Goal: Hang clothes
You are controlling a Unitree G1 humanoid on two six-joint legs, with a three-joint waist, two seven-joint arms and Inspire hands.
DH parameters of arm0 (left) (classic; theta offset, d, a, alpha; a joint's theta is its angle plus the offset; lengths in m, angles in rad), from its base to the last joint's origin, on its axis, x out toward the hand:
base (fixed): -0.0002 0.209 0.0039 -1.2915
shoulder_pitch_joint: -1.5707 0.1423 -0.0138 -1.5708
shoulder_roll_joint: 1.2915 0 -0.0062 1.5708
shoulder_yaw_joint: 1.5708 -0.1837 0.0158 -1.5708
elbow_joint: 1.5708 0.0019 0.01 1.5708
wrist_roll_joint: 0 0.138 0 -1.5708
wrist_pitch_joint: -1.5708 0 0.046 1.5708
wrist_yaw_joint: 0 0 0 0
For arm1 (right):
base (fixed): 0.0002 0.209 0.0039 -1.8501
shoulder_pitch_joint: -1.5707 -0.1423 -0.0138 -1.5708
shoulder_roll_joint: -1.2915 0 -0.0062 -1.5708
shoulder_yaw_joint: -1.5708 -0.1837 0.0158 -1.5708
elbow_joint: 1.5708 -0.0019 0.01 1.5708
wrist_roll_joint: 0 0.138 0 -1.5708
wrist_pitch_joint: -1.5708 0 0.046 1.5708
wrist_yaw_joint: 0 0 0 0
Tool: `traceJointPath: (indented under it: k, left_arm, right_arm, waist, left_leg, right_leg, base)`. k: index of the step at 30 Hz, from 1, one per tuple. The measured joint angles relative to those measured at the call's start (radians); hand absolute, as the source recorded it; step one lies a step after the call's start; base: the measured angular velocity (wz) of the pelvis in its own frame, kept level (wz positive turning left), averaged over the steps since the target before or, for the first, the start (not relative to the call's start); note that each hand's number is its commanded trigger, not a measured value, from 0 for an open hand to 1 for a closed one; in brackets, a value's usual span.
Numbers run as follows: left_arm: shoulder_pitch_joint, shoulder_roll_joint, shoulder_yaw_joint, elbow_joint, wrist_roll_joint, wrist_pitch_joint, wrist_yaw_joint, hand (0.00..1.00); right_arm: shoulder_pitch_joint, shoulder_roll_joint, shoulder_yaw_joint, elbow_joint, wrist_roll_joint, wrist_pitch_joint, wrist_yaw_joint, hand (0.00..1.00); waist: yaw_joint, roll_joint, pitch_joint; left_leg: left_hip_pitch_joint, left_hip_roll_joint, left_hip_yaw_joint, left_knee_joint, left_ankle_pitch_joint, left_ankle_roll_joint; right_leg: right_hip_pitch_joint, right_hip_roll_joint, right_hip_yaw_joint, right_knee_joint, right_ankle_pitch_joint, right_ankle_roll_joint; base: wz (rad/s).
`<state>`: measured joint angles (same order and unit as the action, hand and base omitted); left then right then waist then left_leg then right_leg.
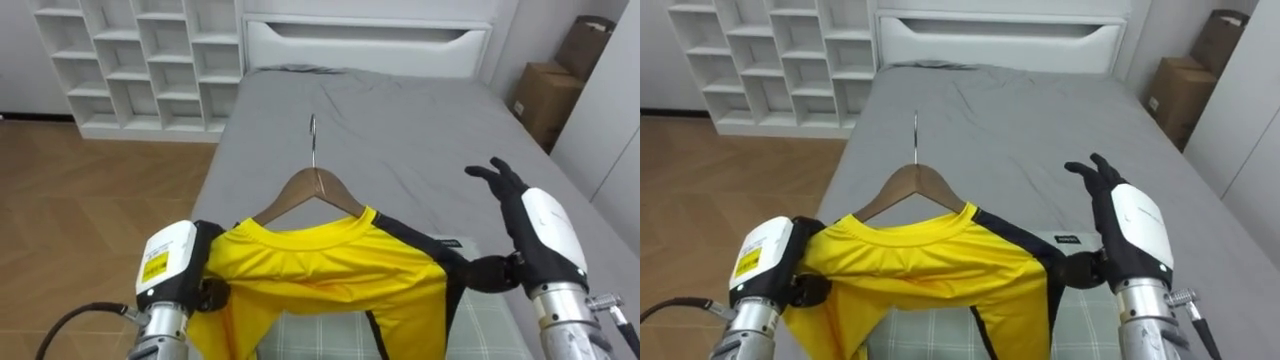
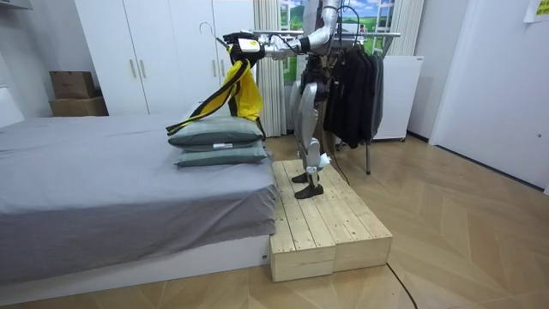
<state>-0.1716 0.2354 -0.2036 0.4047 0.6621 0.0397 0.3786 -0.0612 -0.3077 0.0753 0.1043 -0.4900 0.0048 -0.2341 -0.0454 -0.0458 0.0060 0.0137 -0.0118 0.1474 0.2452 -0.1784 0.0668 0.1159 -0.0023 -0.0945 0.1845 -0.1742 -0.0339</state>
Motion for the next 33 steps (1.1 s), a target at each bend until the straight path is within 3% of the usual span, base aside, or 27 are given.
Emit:
traceJointPath:
  k: [5,14,17,23,33]
  left_arm:
    - [0.000,-0.009,0.000,-0.025,0.004,0.007,0.006,1.00]
    - [0.000,-0.024,0.003,-0.044,0.006,0.008,0.030,1.00]
    - [-0.001,-0.027,0.004,-0.048,0.006,0.035,0.032,1.00]
    - [-0.001,-0.030,0.020,-0.085,0.019,0.070,0.032,1.00]
    - [-0.002,-0.040,0.051,-0.122,0.096,0.085,0.032,1.00]
  right_arm:
    - [-0.002,0.035,0.010,0.000,0.032,0.014,0.030,0.00]
    - [-0.064,0.034,0.031,0.013,0.213,0.038,0.113,0.00]
    - [-0.105,0.038,0.031,0.057,0.255,0.063,0.157,0.00]
    - [-0.148,0.068,0.028,0.142,0.388,0.076,0.214,0.00]
    - [-0.195,0.106,0.025,0.202,0.407,0.077,0.245,0.00]
  waist:
    - [0.005,0.015,0.0000]
    - [0.013,0.021,0.0014]
    - [0.017,0.021,0.0018]
    - [0.026,0.007,0.0051]
    - [0.025,-0.012,0.0009]
  left_leg:
    - [0.008,0.000,-0.001,-0.002,0.000,0.000]
    - [0.006,-0.001,-0.004,0.006,0.000,0.000]
    - [-0.001,-0.002,-0.008,0.005,0.000,0.000]
    - [-0.008,-0.005,-0.017,0.008,0.000,0.000]
    - [-0.016,-0.004,-0.034,0.003,0.000,-0.001]
  right_leg:
    - [0.006,0.002,0.001,0.000,0.000,0.000]
    - [0.006,0.001,0.000,0.000,0.000,0.000]
    - [0.001,0.002,-0.003,-0.001,0.000,0.000]
    - [0.004,0.001,-0.019,-0.016,0.000,0.000]
    - [0.001,-0.005,-0.045,-0.017,0.000,0.000]
  base:
    - [0.00]
    - [0.00]
    - [0.02]
    - [0.06]
    - [0.06]
